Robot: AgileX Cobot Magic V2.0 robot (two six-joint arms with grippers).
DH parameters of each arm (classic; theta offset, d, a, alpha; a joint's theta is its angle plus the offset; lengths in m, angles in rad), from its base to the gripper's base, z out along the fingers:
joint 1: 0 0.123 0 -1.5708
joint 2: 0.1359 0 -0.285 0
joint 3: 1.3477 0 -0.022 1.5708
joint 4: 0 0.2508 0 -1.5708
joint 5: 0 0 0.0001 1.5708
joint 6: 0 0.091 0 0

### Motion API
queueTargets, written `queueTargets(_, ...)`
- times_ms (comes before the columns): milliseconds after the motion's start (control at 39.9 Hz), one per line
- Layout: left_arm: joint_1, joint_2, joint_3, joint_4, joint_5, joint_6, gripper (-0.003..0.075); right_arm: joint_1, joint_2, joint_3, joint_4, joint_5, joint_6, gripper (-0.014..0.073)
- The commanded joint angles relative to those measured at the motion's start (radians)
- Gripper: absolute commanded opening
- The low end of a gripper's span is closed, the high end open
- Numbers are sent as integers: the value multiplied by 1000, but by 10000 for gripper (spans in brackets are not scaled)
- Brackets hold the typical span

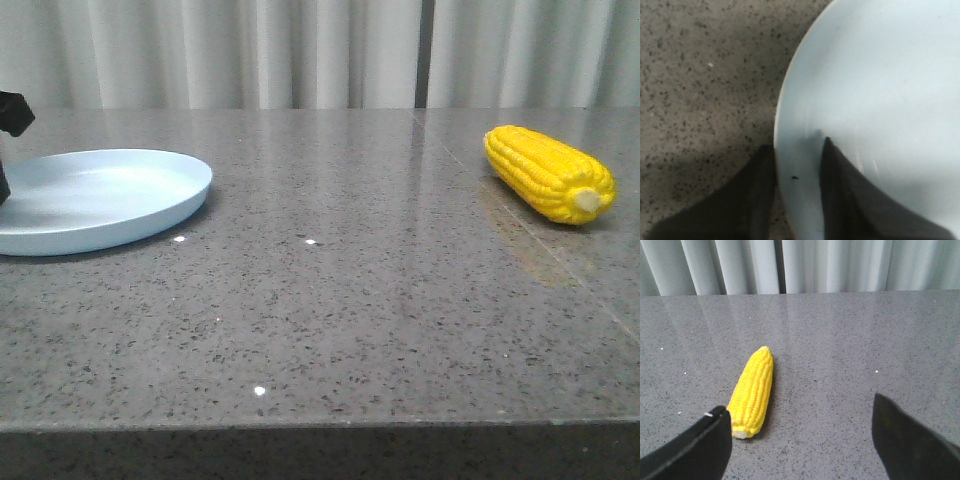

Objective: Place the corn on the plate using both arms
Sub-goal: 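Lower the left gripper onto the rim of the pale blue plate, then push the plate toward the middle of the table with the left gripper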

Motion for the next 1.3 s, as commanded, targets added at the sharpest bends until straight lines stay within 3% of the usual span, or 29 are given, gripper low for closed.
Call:
queueTargets(0, -6, -20, -23, -34, -21, -4, -18, -8, 15, -35, 0, -73, -8, 601)
queueTargets(200, -13, -52, -77, -51, -25, -4, -20, -8, 15, -35, 0, -73, -8, 601)
queueTargets(426, -99, -79, -175, -244, -22, -3, -20, -8, 15, -35, 0, -73, -8, 601)
queueTargets(651, -237, 7, -221, -308, -41, -4, -20, -8, 15, -35, 0, -73, -8, 601)
queueTargets(951, -281, 111, -221, -320, -45, -4, -6, -8, 15, -35, 0, -73, -8, 601)
queueTargets(1052, -281, 109, -223, -314, -49, -4, 92, -8, 15, -35, 0, -73, -8, 601)
queueTargets(1177, -272, 103, -249, -312, -20, -4, 318, -8, 15, -35, 0, -73, -8, 601)
queueTargets(1277, -260, 82, -283, -270, 19, -4, 454, -8, 15, -35, 0, -73, -8, 601)
